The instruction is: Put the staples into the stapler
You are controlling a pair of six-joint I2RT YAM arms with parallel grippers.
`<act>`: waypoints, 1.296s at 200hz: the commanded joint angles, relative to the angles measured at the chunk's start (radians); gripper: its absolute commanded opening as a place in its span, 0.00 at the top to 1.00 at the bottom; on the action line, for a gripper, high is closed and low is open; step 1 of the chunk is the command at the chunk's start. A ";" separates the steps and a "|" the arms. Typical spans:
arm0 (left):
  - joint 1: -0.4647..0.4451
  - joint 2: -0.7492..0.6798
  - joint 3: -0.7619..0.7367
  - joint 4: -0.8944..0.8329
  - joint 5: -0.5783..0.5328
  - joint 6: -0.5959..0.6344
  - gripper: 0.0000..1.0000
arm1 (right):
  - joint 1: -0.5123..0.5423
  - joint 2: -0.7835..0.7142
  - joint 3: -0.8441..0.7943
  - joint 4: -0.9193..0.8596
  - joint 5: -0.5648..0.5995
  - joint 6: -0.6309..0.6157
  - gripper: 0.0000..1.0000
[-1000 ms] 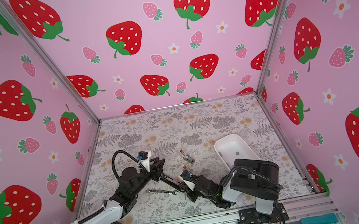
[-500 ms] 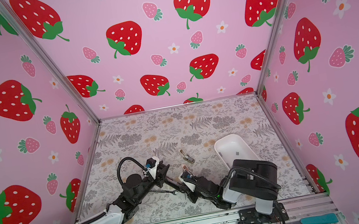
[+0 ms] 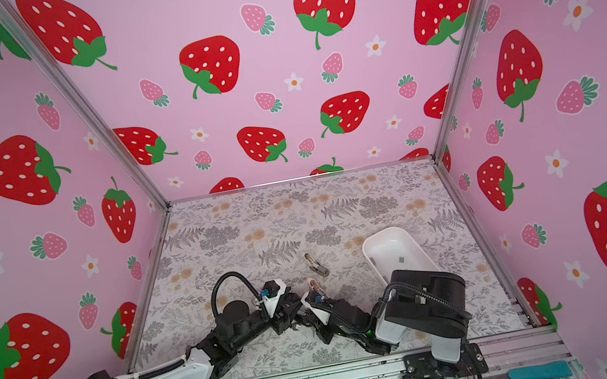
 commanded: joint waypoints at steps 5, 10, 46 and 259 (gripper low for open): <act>-0.004 0.021 -0.011 -0.017 0.008 -0.005 0.43 | -0.002 0.012 0.004 0.034 0.014 0.020 0.97; -0.006 0.024 -0.009 -0.015 0.012 -0.004 0.42 | -0.002 0.014 0.004 0.034 0.014 0.020 0.97; -0.019 0.045 -0.008 -0.005 0.049 0.016 0.34 | -0.002 0.018 0.005 0.032 0.016 0.021 0.97; -0.039 -0.265 -0.068 -0.178 -0.348 -0.104 0.20 | 0.021 -0.181 -0.024 -0.090 0.071 0.000 0.49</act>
